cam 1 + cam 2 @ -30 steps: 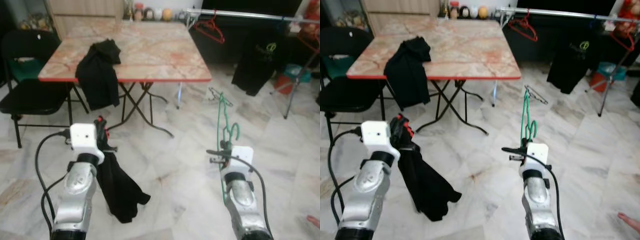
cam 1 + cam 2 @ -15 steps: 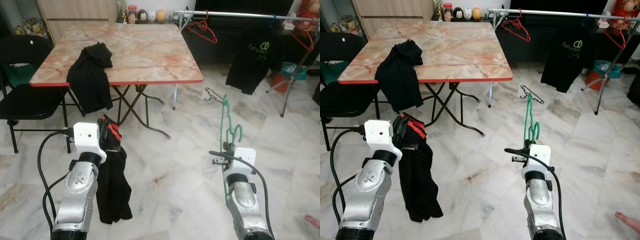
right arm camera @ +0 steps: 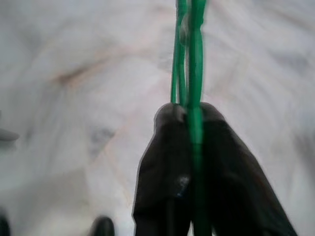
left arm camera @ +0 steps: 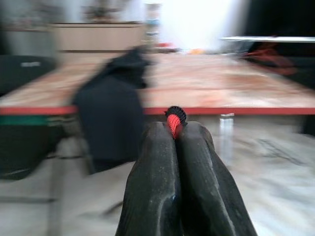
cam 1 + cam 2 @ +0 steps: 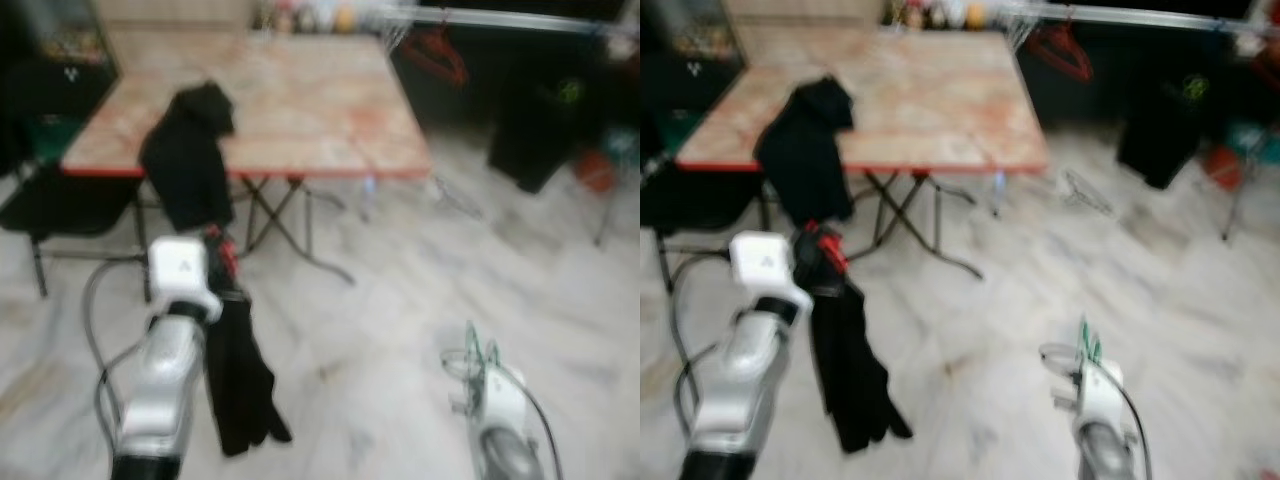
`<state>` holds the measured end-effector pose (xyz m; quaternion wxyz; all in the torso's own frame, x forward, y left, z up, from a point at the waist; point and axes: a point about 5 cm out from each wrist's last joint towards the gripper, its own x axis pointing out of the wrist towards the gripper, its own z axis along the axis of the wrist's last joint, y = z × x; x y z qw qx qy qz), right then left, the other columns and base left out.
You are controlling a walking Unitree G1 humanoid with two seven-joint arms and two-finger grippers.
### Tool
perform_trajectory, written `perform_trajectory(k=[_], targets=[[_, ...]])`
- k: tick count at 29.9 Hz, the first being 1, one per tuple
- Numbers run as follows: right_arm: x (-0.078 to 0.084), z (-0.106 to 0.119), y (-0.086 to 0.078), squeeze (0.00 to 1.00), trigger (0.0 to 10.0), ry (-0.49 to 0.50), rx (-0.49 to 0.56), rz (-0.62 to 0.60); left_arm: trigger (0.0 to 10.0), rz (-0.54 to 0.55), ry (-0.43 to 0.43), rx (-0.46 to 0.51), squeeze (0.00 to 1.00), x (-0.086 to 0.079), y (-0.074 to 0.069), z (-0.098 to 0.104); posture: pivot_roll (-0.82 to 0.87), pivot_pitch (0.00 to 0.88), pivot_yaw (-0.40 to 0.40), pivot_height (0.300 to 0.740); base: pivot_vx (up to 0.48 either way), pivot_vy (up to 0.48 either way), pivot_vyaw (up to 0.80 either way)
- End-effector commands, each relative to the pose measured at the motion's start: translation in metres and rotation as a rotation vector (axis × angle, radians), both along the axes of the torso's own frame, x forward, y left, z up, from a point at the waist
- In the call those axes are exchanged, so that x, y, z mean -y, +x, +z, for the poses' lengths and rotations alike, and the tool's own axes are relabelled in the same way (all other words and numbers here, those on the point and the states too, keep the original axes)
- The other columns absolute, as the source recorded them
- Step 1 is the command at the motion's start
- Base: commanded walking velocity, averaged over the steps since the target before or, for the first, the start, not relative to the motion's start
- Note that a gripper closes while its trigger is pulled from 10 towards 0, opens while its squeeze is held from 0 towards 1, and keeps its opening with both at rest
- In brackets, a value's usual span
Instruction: Hang hanger
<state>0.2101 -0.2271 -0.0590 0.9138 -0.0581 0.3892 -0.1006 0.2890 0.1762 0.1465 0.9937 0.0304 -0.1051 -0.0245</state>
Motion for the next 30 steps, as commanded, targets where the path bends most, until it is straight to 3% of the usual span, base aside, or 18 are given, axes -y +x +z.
perform_trajectory(k=[1, 3, 4, 6, 8, 14, 19, 25, 30], targets=[[-0.010, -0.007, -0.006, 0.00, 10.0, -0.023, -0.064, 0.116, 10.0, 0.000, -0.001, 0.053, 0.00, 0.001, 0.002, 0.012, 0.05, 0.000, -0.044, 0.736, 0.315, 0.000, 0.00], [-0.012, -0.009, -0.009, 0.00, 10.0, -0.022, -0.085, 0.143, 10.0, 0.001, 0.003, 0.055, 0.00, 0.000, 0.002, 0.013, 0.05, 0.000, -0.044, 0.736, 0.315, 0.000, 0.00], [-0.015, -0.013, -0.013, 0.00, 10.0, -0.076, -0.127, 0.254, 10.0, 0.003, 0.003, 0.055, 0.00, 0.000, 0.002, 0.013, 0.05, 0.000, -0.042, 0.736, 0.311, 0.000, 0.00], [-0.020, -0.017, -0.020, 0.00, 10.0, -0.102, -0.167, 0.363, 10.0, 0.003, 0.003, 0.055, 0.00, 0.000, 0.002, 0.013, 0.04, 0.000, -0.040, 0.736, 0.317, 0.000, 0.00], [-0.022, -0.018, -0.022, 0.00, 10.0, -0.109, -0.178, 0.395, 10.0, 0.002, 0.003, 0.055, 0.00, 0.000, 0.002, 0.013, 0.04, 0.000, -0.039, 0.736, 0.317, 0.000, 0.00], [-0.016, -0.026, -0.037, 0.00, 10.0, -0.107, -0.244, 0.287, 10.0, 0.002, 0.006, 0.071, 0.00, 0.000, 0.003, 0.018, 0.04, 0.000, -0.039, 0.736, 0.315, 0.000, 0.00], [-0.018, -0.027, -0.038, 0.00, 10.0, -0.094, -0.226, 0.290, 10.0, -0.003, 0.013, 0.097, 0.00, 0.000, 0.004, 0.028, 0.04, 0.000, -0.038, 0.736, 0.318, 0.000, 0.00], [-0.022, -0.031, -0.046, 0.00, 10.0, -0.074, -0.247, 0.246, 10.0, -0.028, 0.027, 0.166, 0.00, 0.004, 0.007, 0.052, 0.05, 0.000, -0.036, 0.736, 0.329, 0.000, 0.00], [-0.024, -0.034, -0.052, 0.00, 10.0, -0.065, -0.265, 0.244, 10.0, -0.064, 0.046, 0.252, 0.00, 0.010, 0.017, 0.090, 0.06, 0.000, -0.033, 0.736, 0.343, 0.000, 0.00]])
